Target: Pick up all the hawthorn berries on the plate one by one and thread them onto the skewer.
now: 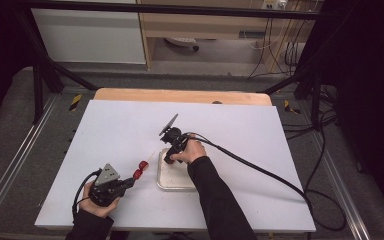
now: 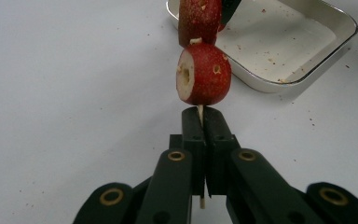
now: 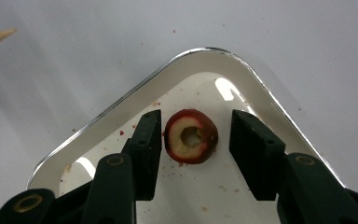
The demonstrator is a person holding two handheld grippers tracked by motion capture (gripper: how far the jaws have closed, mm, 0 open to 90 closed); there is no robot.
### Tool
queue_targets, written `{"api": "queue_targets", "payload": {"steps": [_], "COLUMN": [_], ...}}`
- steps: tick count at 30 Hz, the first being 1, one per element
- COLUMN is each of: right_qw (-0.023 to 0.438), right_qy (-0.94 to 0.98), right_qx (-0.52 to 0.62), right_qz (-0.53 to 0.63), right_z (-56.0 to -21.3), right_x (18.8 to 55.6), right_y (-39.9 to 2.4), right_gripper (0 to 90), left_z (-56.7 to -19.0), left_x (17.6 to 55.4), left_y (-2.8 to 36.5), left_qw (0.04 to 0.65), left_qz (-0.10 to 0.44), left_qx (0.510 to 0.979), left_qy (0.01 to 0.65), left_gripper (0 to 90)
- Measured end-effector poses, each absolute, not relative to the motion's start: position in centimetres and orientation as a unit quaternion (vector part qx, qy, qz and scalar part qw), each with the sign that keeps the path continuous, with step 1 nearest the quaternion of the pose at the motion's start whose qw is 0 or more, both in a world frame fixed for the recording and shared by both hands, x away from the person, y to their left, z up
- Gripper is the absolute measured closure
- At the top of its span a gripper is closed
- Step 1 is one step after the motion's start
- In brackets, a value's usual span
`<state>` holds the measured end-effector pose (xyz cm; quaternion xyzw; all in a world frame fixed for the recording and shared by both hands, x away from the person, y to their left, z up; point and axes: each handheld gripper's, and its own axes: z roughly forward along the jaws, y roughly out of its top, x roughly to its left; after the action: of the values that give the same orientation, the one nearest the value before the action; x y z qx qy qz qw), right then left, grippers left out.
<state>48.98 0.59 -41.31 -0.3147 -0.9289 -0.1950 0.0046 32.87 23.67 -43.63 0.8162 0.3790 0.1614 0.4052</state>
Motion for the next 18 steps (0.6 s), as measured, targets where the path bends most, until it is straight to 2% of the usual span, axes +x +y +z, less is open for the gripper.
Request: {"api": "queue_targets", "payload": {"steps": [7, 18], "right_qw": [0.010, 0.016], "right_qy": [-0.926, -0.918], "right_qx": [-0.324, -0.337], "right_qz": [-0.192, -0.207], "right_z": [-41.5, -40.5], "right_x": [49.1, 48.6], "right_y": [0.7, 0.3], "right_gripper": [61.2, 62.0], "left_z": [-43.7, -43.6], "left_x": [32.9, 32.8], "left_y": [23.5, 23.5], "left_qw": [0.403, 0.404], "left_qz": [0.162, 0.165], "left_qx": [0.818, 0.818], "left_qy": [0.377, 0.376], "left_gripper": [88.3, 88.3]}}
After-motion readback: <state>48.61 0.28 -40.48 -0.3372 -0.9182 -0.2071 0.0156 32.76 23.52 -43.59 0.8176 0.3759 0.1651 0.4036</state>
